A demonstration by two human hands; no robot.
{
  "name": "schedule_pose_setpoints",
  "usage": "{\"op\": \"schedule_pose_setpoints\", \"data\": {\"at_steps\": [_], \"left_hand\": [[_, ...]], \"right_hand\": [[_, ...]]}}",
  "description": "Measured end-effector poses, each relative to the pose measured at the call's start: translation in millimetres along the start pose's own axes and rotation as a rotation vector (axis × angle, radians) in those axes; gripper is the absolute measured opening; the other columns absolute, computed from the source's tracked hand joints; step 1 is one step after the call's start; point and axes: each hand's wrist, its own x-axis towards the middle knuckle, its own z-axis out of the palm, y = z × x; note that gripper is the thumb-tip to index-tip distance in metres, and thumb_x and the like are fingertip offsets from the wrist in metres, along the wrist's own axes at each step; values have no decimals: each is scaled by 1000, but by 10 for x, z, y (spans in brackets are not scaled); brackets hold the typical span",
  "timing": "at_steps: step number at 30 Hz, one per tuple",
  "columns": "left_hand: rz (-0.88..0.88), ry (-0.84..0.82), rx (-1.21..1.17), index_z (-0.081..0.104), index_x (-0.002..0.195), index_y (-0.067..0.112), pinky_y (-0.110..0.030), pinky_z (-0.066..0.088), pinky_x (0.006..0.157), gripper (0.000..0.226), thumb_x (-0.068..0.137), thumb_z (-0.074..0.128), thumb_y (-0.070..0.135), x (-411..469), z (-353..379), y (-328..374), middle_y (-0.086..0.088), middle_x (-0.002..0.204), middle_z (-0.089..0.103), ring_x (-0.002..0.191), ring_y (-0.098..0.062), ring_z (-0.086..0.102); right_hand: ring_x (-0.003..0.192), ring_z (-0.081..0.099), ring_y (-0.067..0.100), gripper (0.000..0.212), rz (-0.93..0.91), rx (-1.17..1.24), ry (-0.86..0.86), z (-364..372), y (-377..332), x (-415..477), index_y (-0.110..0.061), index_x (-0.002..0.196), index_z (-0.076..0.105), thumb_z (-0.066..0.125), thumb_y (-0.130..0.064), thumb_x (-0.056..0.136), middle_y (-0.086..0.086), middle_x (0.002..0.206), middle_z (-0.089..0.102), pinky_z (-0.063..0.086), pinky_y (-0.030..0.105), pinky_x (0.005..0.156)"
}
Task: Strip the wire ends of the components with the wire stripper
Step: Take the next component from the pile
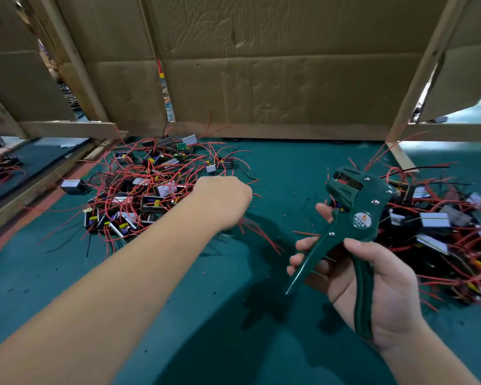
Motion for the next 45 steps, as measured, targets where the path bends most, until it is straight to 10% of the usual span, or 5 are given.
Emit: {"op": "schedule_pose_setpoints", "data": {"at_steps": [7,14,21,36,45], "left_hand": [[-9,247,-462,50,138,29,-26,41,92,65,79,72,12,-103,-218,-368,-7,123,61,99,-22,59],[199,677,-1082,25,147,39,-25,47,62,86,68,43,12,-432,-266,-296,5,124,51,99,-8,57],[588,445,-1730,22,144,34,-33,52,78,96,56,40,0,-589,-83,359,-17,105,64,94,-27,65],[-136,370,-2038,47,78,17,-26,48,49,22,78,54,38,-226,124,756,8,65,51,60,-8,55],[81,235,-2484,67,94,6,-26,55,59,24,81,56,21,-242,232,759,-8,71,69,58,-16,64]], "right_hand": [[74,67,43,86,59,10,-29,34,-10,-11,-9,125,61,87,-27,45,32,90,65,56,52,71],[73,66,41,88,74,54,-18,53,-30,-20,-8,121,64,89,-28,39,28,93,66,57,48,69],[70,65,39,87,118,114,-147,57,-141,-55,-6,129,59,84,-28,49,24,106,57,55,47,69],[75,68,40,74,47,8,-147,-14,-104,-2,-6,122,64,84,-27,54,21,104,67,55,54,77],[73,66,42,70,100,-70,-143,29,4,2,-5,121,63,83,-27,57,24,96,66,55,49,71]]}}
